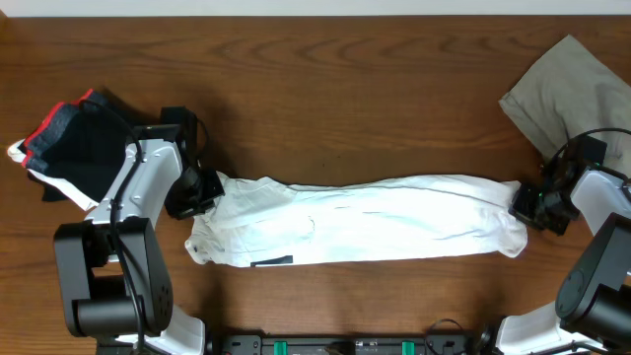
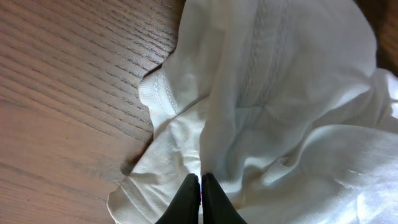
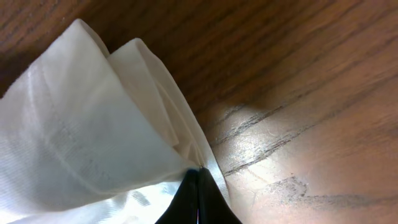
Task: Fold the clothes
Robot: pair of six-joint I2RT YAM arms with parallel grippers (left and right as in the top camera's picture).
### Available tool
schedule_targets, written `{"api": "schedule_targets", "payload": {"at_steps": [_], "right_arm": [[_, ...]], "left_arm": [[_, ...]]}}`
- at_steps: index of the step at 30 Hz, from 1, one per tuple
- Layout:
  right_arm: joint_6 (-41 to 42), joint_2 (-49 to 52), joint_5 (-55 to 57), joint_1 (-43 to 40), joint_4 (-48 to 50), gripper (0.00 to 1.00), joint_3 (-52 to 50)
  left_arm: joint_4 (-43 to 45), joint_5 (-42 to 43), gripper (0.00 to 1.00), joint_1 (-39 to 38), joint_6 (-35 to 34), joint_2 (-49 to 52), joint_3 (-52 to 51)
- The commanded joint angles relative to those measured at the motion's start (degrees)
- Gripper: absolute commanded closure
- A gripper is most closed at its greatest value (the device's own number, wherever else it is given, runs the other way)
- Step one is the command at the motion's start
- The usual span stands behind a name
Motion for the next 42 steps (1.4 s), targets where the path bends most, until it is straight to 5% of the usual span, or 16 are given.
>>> {"api": "schedule_targets", "payload": {"at_steps": [1,11,19,26,32,36,42], "right_arm": [[0.26,0.39,0.00,-0.68,0.66,0.99,-0.52],[1.75,0.39,0.09,-4.13,1.92,0.99,-0.22],[1.73,0.39,-0.28,-4.33,1.88,0.99,-0.20],[0.92,0.39,-4.13,-4.33,1.99,0.94,-0.22],[-0.85,0.39,-7.21,-4.33,2.36,0.91,-0.20],[-0.87,0.39,-7.82,-4.35,3.08,0.80,-0.09],[-2.43,0.37,-12.33,-4.35,2.32,0.81,1.53]], "left_arm": [[-0.20,-0.66,0.94,0.20,-0.13,-0.26,-0.39],[0.39,-0.42,0.94,0.20,-0.13,-0.26,-0.39],[-0.26,10.16,0.94,0.20,0.35,-0.28,-0.39],[-1.38,10.56,0.70,0.20,0.52,-0.28,-0.39],[-1.31,10.54,0.69,0.20,0.52,-0.28,-0.39],[-1.31,10.54,0.69,0.20,0.52,-0.28,-0.39],[-1.27,10.51,0.69,0.20,0.52,-0.28,-0.39]]}}
